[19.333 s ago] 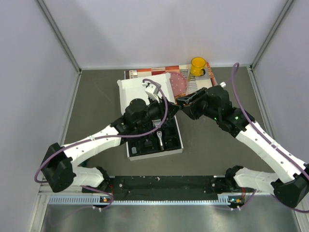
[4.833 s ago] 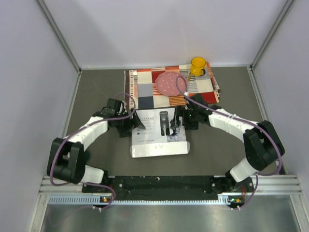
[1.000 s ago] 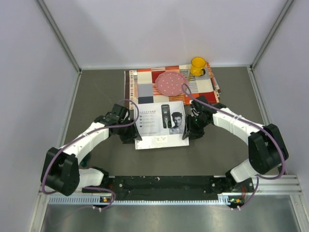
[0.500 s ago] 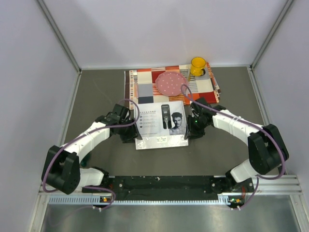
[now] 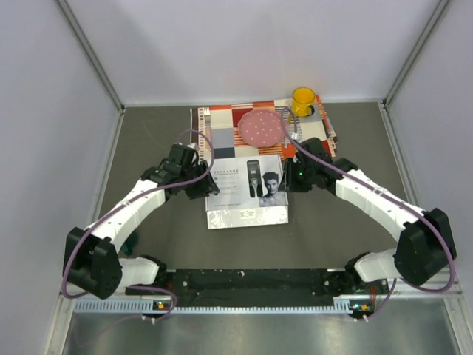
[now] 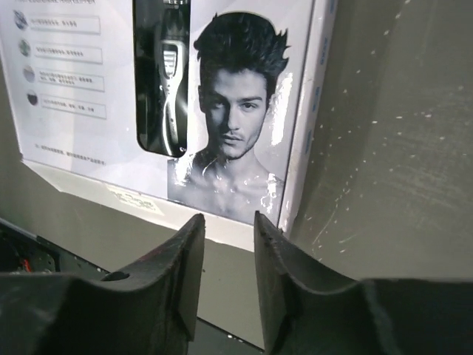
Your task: Sort the hair-cutting tools
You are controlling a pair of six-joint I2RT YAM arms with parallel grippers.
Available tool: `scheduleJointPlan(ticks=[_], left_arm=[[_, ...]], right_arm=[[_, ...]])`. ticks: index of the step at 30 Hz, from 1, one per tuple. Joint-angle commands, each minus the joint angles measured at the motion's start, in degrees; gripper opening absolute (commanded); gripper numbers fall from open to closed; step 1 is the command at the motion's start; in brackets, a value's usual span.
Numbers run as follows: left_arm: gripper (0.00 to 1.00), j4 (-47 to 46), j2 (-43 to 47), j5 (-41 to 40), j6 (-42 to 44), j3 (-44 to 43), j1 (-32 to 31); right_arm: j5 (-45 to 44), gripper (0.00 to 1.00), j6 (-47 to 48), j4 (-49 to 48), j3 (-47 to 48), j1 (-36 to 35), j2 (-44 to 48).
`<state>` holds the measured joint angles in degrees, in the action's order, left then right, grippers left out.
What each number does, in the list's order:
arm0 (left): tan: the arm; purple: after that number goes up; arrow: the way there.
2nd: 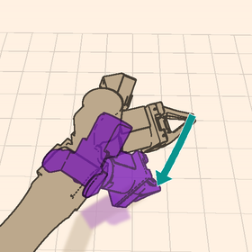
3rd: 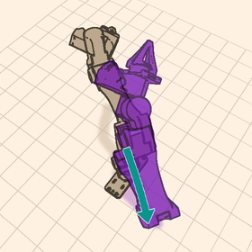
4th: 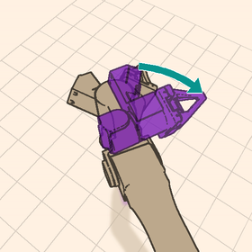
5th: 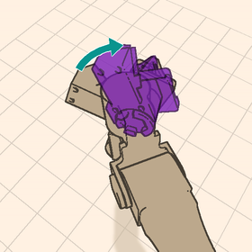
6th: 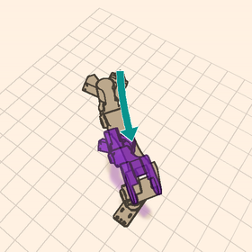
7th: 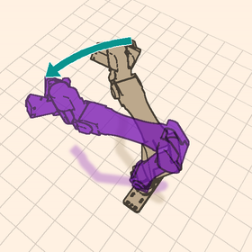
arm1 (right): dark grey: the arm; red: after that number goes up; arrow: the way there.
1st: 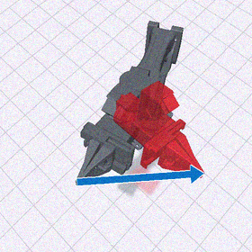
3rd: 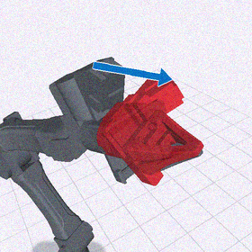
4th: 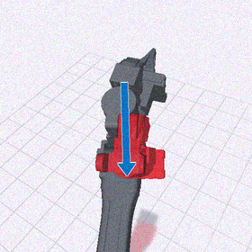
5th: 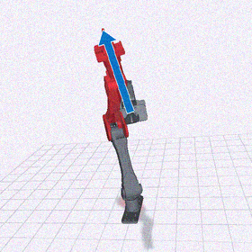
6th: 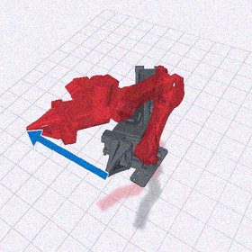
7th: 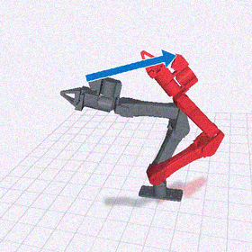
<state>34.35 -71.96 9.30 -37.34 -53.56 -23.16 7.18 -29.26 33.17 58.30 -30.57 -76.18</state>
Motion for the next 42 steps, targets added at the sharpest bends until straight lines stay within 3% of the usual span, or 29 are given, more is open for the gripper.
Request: scheduleJointPlan(ticks=[1, 7, 16, 20, 23, 27, 32, 38, 42], left_arm=[[0.46, -8.06, -4.40, 5.46, -0.01, 0.21, -0.75], [0.43, -10.88, -9.59, 5.29, 0.34, 1.61, -1.01], [0.43, -7.99, -11.18, 3.98, 2.80, 0.92, -1.28], [0.47, -7.63, -11.70, -3.12, 5.17, -5.93, -1.01], [0.56, -10.43, -15.39, -5.87, 5.53, -12.17, 0.13], [0.62, -14.57, -26.34, -7.19, 6.92, -22.69, 1.89], [0.63, -14.84, -38.06, -10.51, 7.90, -33.35, 2.41], [0.59, -13.78, -46.33, -0.18, 7.46, -37.58, 3.65], [0.46, -14.39, -43.98, 5.55, 7.72, -31.46, 3.21]], right_arm=[[-0.85, 0.30, -0.36, -3.98, 1.20, -2.65, -5.02], [-2.61, 0.21, -2.65, -4.87, 1.73, -2.92, -10.47], [-3.57, 0.18, -3.97, -2.85, 3.04, -3.01, -10.40], [-7.00, 0.19, -4.76, -1.88, 4.62, -2.92, -4.17], [-5.52, 0.20, -2.40, -1.79, 4.54, -2.92, -1.09], [-1.30, 0.21, 1.47, -2.58, 0.68, -3.01, 1.38], [3.01, 0.24, 4.55, -2.58, -4.86, -3.71, 4.54], [3.03, 0.28, 3.95, -1.97, -8.73, -4.41, 7.27], [-0.58, 0.27, 1.14, -1.44, -10.58, -4.33, 6.66]])
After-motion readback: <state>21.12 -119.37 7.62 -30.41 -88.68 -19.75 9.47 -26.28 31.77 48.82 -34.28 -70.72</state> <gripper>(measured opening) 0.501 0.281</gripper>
